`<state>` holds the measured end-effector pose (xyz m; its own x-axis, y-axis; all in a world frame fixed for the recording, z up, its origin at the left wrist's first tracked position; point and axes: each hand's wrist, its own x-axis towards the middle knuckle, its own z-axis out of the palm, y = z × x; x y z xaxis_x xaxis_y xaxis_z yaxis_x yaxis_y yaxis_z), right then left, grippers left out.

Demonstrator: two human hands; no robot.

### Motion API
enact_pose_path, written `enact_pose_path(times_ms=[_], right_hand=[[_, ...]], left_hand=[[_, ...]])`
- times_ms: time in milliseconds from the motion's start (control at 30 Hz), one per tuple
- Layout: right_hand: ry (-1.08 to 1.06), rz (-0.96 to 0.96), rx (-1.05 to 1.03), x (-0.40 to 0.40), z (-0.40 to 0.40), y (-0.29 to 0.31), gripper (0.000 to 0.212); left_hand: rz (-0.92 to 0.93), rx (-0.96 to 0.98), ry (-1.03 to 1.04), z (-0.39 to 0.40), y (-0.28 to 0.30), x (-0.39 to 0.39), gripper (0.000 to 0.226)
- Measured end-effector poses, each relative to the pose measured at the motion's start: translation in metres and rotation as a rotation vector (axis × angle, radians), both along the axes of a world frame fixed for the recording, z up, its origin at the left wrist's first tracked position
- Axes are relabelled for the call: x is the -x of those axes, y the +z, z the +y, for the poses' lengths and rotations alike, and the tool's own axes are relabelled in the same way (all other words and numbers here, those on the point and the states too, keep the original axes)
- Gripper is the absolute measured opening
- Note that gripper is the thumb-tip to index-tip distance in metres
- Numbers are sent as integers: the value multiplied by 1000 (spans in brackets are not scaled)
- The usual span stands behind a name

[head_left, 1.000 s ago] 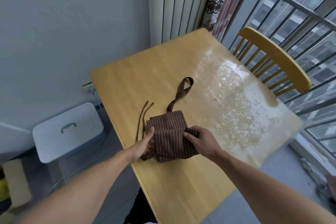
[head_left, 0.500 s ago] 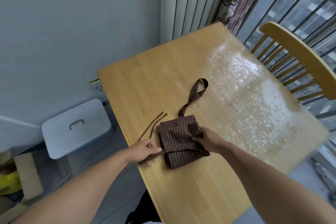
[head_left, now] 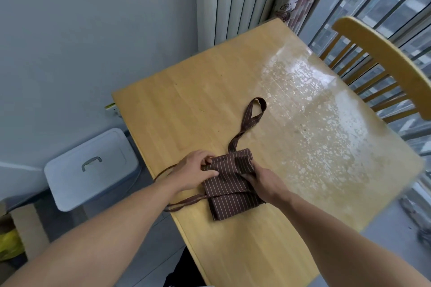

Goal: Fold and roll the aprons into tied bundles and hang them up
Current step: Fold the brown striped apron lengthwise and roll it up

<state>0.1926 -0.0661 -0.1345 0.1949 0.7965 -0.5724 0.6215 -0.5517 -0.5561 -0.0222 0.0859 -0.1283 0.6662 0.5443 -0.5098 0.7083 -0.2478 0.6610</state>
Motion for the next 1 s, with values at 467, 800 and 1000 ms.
enact_pose_path(times_ms=[467,800,1000], right_hand=[[-405,-201,173,12,-11,11,76],[-619,77,340,17,-16,2,33],[-691,86,289,-12,-23,28,38]], left_hand=[[256,-267,-151,17,-15,-59,48],[477,-228,-292,10,-4,-70,36],[527,-251,-439,-12,8,-60,56]])
